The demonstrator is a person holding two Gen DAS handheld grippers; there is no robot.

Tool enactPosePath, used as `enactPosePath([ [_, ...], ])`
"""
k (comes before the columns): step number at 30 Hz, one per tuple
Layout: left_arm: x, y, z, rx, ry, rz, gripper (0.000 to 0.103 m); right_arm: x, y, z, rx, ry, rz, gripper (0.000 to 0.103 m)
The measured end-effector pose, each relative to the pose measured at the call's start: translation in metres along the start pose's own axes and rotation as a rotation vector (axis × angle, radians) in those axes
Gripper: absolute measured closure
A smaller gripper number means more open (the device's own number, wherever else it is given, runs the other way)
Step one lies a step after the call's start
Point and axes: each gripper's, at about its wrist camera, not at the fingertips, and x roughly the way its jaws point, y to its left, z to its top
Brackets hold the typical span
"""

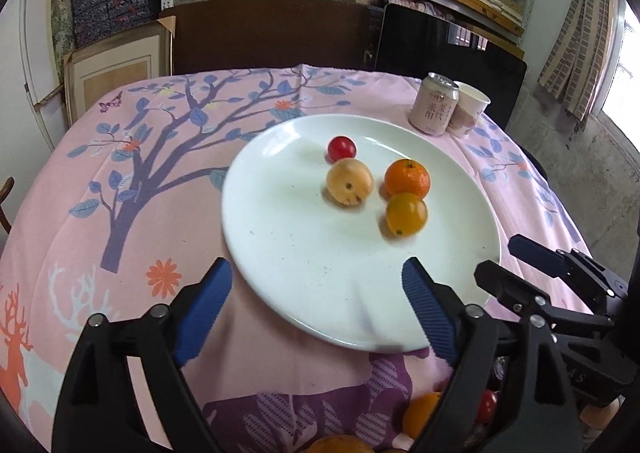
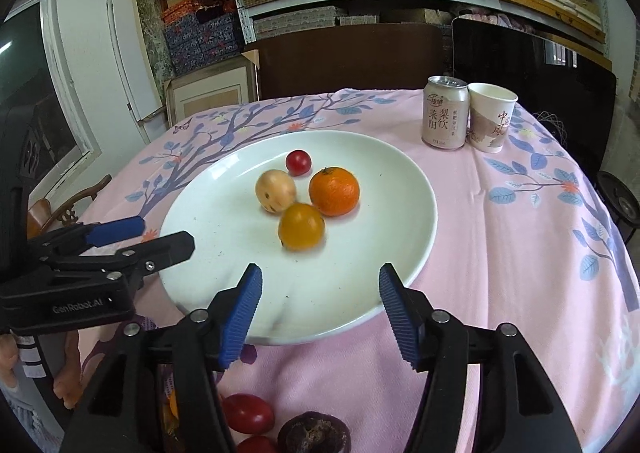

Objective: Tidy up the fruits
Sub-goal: 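Carry the pepino and yellow tomato to the plate and release both, then grasp the large orange with the left tool while the right tool grasps the pale pepino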

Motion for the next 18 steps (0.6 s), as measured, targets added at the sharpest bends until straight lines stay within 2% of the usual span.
enactPosePath([
  [3,-0.009,0.001,-0.004,-0.001,-0.009,-0.009,0.014,-0.016,0.002,-0.001,-0.012,-0.052,-0.010,0.040],
  [7,-0.028,0.003,-0.015,-0.009,-0.042,-0.016,0.008,-0.037,0.003,-0.004,-0.016,-0.118,-0.019,0.031],
  [13,-0.065,0.016,-0.049,-0.044,-0.095,-0.004,0.005,-0.054,-0.005,-0.023,0.031,-0.126,-0.031,0.028],
  [18,-0.092,0.035,-0.076,-0.137,-0.137,-0.062,0.005,-0.072,-0.013,-0.045,0.067,-0.146,-0.054,0.023],
])
